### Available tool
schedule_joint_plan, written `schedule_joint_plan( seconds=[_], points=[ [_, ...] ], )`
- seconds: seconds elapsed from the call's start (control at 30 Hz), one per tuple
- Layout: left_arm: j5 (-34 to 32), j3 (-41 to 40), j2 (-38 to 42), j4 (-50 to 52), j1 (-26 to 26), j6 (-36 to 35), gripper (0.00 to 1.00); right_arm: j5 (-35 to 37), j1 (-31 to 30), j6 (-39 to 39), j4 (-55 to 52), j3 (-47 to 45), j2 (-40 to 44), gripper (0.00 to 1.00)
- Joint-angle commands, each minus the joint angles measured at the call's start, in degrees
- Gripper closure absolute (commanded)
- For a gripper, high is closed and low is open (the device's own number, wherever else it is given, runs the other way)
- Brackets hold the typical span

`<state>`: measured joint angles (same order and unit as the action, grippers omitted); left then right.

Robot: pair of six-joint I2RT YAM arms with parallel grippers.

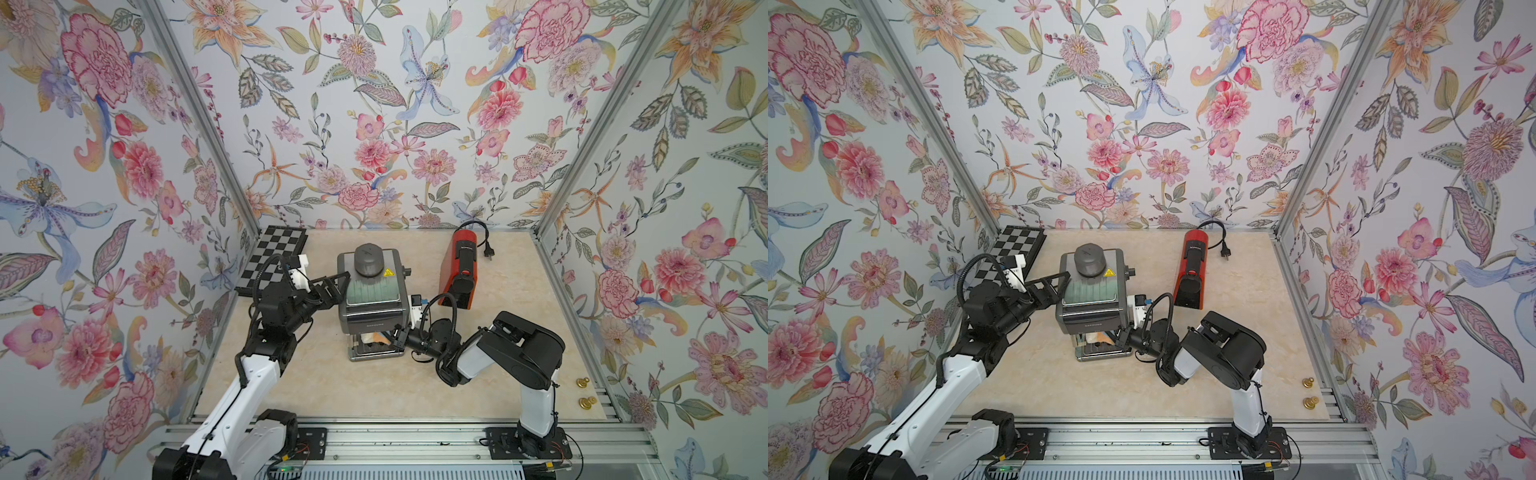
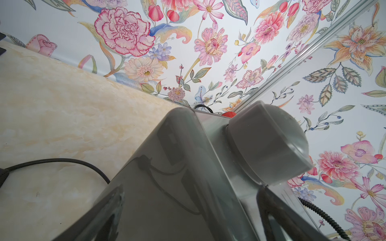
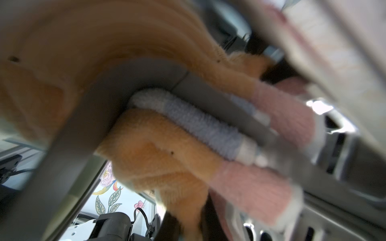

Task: Wipe the surface of a coffee machine
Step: Wipe the dirt from the surface of the coffee machine.

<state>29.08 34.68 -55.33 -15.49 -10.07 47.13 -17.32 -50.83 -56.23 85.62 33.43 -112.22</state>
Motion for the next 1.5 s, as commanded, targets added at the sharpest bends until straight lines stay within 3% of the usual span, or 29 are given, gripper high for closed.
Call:
schedule_joint_plan(
  seconds=[0.0, 0.37, 0.53, 0.73, 0.93, 1.33, 1.47],
  points=[
    [-0.9, -0.3, 0.1, 4.9, -0.1, -2.0, 0.01, 0.1, -1.6, -1.0, 5.4, 0.8, 0.1, 1.0],
    [-0.6, 0.1, -0.6, 4.3, -0.1, -2.0, 0.01, 7.5, 3.6, 0.1, 4.3, -9.3, 7.8, 1.0],
    [-0.3, 0.6, -1.9, 4.0, -0.2, -2.1, 0.01, 4.7, 4.9, 1.2, 1.6, -10.8, 10.9, 1.0],
    [-0.4, 0.8, -1.9, 3.4, -0.1, -1.7, 0.01, 2.1, 2.0, 2.3, -2.0, -4.9, 9.1, 1.0],
    [-0.3, 1.0, -1.5, 4.4, -0.1, -2.3, 0.01, 0.5, -0.1, -3.5, 5.3, 0.1, 1.5, 1.0],
    [-0.1, -0.1, -0.9, 3.7, -0.1, -1.8, 0.01, 4.0, -4.9, -7.6, 4.4, 1.1, 0.1, 1.0],
    [0.2, -0.1, -0.7, 3.8, -0.1, -2.0, 0.01, 8.5, -6.1, -11.1, 5.4, -1.7, 0.1, 1.0]
  ],
)
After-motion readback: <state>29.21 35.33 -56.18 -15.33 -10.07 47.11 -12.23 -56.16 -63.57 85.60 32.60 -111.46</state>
